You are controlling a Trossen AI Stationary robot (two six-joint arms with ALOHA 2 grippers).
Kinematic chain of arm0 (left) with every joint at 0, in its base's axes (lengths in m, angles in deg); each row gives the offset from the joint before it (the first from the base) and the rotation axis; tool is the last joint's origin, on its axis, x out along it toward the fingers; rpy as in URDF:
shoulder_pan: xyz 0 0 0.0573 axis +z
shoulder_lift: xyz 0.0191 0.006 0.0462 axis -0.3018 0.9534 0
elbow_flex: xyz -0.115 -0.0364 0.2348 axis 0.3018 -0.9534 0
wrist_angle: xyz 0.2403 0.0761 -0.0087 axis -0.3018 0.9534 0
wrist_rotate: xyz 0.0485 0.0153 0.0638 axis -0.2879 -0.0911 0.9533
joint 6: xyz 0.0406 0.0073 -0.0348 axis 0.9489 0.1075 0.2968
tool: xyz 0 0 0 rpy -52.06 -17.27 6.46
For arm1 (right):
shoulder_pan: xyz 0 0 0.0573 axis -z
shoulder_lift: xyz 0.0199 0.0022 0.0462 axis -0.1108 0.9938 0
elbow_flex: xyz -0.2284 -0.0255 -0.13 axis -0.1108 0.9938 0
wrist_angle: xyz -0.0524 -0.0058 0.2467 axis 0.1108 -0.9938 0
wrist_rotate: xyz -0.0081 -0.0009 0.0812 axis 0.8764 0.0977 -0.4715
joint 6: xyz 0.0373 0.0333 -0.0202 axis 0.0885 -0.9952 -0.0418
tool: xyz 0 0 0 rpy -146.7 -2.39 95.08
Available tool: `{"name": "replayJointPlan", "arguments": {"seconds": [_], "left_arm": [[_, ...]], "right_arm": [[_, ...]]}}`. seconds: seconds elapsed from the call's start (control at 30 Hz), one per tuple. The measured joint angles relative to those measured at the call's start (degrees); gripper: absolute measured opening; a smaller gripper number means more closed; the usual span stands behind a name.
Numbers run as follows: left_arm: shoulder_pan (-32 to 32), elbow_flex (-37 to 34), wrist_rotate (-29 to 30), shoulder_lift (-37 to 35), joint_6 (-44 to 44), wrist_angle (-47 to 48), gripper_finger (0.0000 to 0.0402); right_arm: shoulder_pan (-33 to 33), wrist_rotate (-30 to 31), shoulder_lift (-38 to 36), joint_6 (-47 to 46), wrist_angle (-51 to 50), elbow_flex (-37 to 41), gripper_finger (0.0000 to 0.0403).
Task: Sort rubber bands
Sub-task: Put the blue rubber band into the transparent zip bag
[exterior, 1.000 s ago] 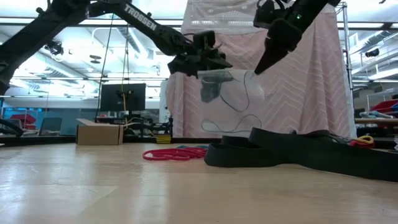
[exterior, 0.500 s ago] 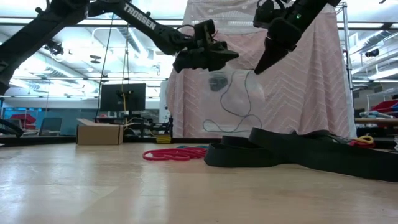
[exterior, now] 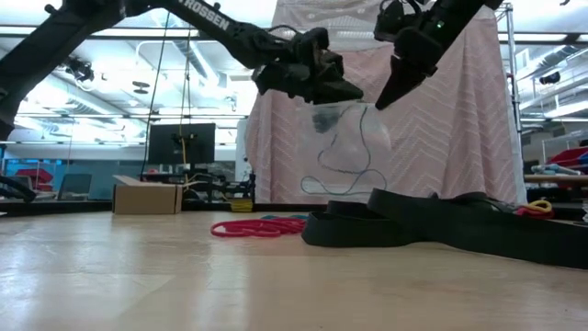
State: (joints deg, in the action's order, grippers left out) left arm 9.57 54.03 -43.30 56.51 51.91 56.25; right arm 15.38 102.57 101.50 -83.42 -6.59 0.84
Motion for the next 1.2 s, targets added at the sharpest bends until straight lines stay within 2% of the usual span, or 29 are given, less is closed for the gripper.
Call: {"name": "replayJointPlan", "arguments": {"seconds": [0.13,0.3,0.43,0.57,0.67,0.8,0.93,1.2], "left_arm": [[-0.7,0.0,2.5,-0.6,4.4,5.4,0.0001],[-0.9,0.0,17.9,-4.3,11.1,10.5,0.0001],[-0.8,0.0,24.9,-10.1,16.0,13.9,0.0001],[-2.7,0.1,32.4,-13.4,23.7,27.4,0.0],[-5.5,-1.3,33.2,-12.5,27.2,33.4,0.0],[-8.4,-8.0,34.2,-12.9,25.0,29.6,0.0],[-10.6,-16.0,35.4,-12.8,19.7,21.1,0.0],[-15.8,-28.9,47.6,-12.8,10.5,5.3,0.0]], "right_arm": [[1.2,-0.3,0.0,-0.2,0.0,0.0,0.0],[1.5,-1.1,0.0,-1.0,-0.1,0.0,0.0],[3.0,-1.4,0.0,-3.8,-2.5,0.0,0.0],[5.3,-1.8,0.0,-4.4,-2.1,0.0,0.0],[6.5,-2.7,0.0,-3.5,0.1,0.0,0.0],[8.0,-2.9,0.0,-3.4,2.0,0.0,0.0],[8.7,-3.1,0.0,-3.3,1.7,0.0,0.0],[10.2,-4.2,0.0,-2.8,1.3,0.0,0.0]]}}
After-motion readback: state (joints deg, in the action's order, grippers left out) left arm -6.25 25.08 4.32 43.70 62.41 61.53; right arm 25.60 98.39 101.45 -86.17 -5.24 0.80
